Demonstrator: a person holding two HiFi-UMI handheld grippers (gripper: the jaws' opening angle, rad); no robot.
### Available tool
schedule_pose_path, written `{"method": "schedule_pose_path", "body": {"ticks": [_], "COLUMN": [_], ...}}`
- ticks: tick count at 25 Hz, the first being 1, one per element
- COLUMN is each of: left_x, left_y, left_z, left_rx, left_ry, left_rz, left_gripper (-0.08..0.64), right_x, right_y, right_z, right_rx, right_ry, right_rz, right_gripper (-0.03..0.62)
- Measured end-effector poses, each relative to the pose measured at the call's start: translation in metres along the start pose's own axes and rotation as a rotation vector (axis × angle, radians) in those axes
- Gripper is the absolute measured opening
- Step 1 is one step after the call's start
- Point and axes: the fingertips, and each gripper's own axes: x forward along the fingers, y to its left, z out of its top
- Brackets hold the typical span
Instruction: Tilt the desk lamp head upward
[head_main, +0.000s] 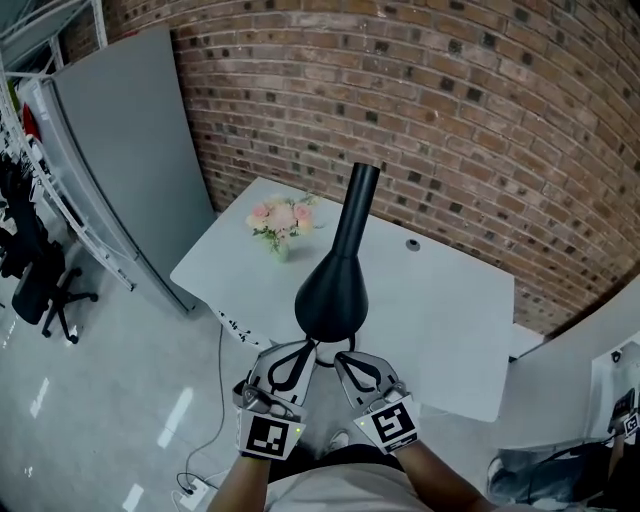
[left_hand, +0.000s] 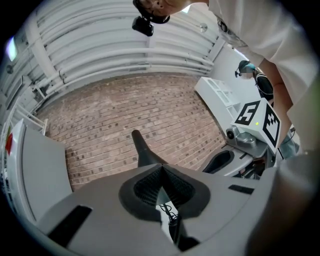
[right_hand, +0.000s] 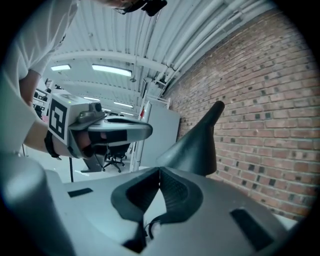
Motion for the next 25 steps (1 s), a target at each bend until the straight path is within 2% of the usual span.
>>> {"method": "schedule_pose_path", "body": {"ticks": [6,14,25], "left_x": [-0.003,-0.014,-0.001], "left_y": [-0.003,-0.005,-0.008], "left_z": [-0.002,-0.027,-0.042], "left_rx": [-0.003,-0.027,-0.019], "left_ry": [-0.021,-0.012,0.009], "left_rz": [-0.015,-0.018,-0.041], "left_gripper": [0.005,0.005,0.005], "right_x": [0.015,0.033,0.041], "right_y": [-0.007,-0.003,-0.019], "right_z": [-0.006,-0.022,-0.023], "right_rx": [0.002,-0.011,0.008], "right_ry": [-0.007,-0.012,-0.077], "right_rz": [-0.067,-0.114,-0.164], "right_gripper": [0.017,0.017,0.017]}}
